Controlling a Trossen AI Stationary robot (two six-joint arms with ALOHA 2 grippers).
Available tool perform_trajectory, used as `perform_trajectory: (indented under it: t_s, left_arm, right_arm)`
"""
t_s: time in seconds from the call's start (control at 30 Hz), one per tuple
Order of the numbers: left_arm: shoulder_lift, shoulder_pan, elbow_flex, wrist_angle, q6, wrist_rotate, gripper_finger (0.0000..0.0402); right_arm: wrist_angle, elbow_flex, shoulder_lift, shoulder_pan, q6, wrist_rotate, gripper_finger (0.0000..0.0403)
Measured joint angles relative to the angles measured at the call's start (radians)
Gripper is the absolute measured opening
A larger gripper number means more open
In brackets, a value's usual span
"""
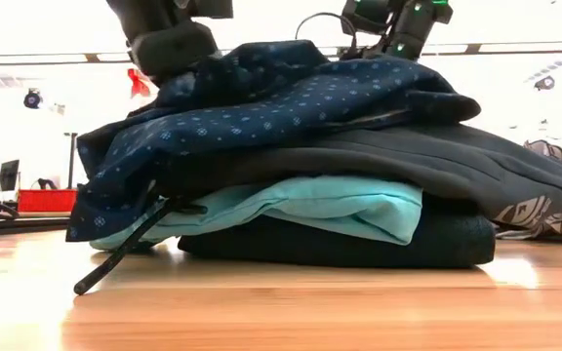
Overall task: Fold Laundry from Bin
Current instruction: Fold the white floral shirt
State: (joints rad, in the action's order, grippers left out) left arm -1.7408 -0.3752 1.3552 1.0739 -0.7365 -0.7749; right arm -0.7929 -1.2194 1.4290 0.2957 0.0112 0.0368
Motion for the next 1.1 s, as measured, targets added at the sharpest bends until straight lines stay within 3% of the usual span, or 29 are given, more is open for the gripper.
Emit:
perform_trajectory:
  t_s: [0.3, 0.53, 0.63, 0.73, 0.9, 1.0, 1.1]
  left_arm:
    - [0.06, -0.01, 0.048, 0.123, 0.035, 0.003, 0.015]
    - [0.123, -0.021, 0.058, 0.105, 0.11, 0.003, 0.0157]
    - [0.145, -0.043, 0.057, 0.011, 0.196, -0.002, 0.0155]
    - [0.142, -0.077, 0.04, -0.161, 0.377, 0.01, 0.0149]
    - [0.114, -0.092, -0.062, -0.524, 0.692, 0.278, 0.0126]
    - [0.1, -0.082, -0.158, -0.723, 0.733, 0.342, 0.0107]
    - [0.097, -0.078, -0.243, -0.839, 0.684, 0.347, 0.0085]
  right_arm:
    - [-0.057, -0.002, -0.193, 0.028, -0.045, -0.001, 0.0235]
    - [0.021, 0.019, -0.344, 0.008, -0.089, -0.061, 0.0241]
    - [0.199, 0.111, -0.409, -0.021, -0.071, -0.179, 0.0224]
    - [0.451, 0.274, -0.464, -0.05, -0.08, -0.248, 0.0198]
    - [0.971, 0.568, -0.433, -0.109, -0.117, -0.247, 0.0128]
    - [1.182, 0.666, -0.365, -0.137, -0.115, -0.254, 0.0077]
    - [1.231, 0.703, -0.299, -0.151, -0.108, -0.254, 0.0028]
